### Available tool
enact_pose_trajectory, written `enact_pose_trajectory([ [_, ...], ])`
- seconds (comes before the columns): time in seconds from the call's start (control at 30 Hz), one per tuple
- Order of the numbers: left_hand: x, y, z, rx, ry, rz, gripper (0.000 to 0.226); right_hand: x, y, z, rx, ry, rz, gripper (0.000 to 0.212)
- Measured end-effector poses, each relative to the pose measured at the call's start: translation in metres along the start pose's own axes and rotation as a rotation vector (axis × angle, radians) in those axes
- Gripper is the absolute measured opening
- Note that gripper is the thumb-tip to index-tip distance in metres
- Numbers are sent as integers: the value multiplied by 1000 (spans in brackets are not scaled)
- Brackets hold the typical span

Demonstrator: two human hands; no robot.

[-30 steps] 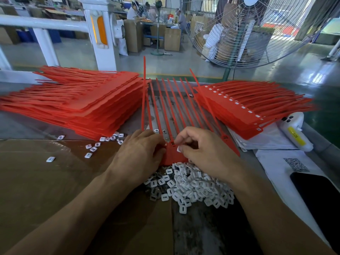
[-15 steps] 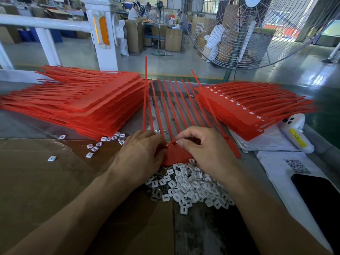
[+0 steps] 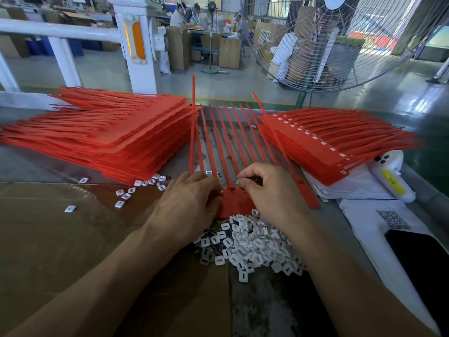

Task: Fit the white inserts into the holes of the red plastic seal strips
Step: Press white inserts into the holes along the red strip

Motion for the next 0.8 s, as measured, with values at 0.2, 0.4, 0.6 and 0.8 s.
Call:
enact_pose_trajectory([
  [0.2,1,0,0,2,6,-3,29,6,5,-8,-10,-178,-61,10],
  [0.4,1,0,0,5,11,-4,30,10,8,-5,7,-195,-94,13],
  [0.6,2,0,1,5,19,10,28,13,10,-4,13,-172,-101,12],
  [0.8,1,-1,0,4,17,16,28,13,13,-2,23,-196,-114,16],
])
Point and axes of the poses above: each hand's wrist, its own y-axis towards the middle knuckle, its own x-axis out of the palm, z = x × y, the point moved 4 cm from there along y, towards the middle knuckle, and after that the axes turned 13 degrees about -z, right-handed, at the moved point
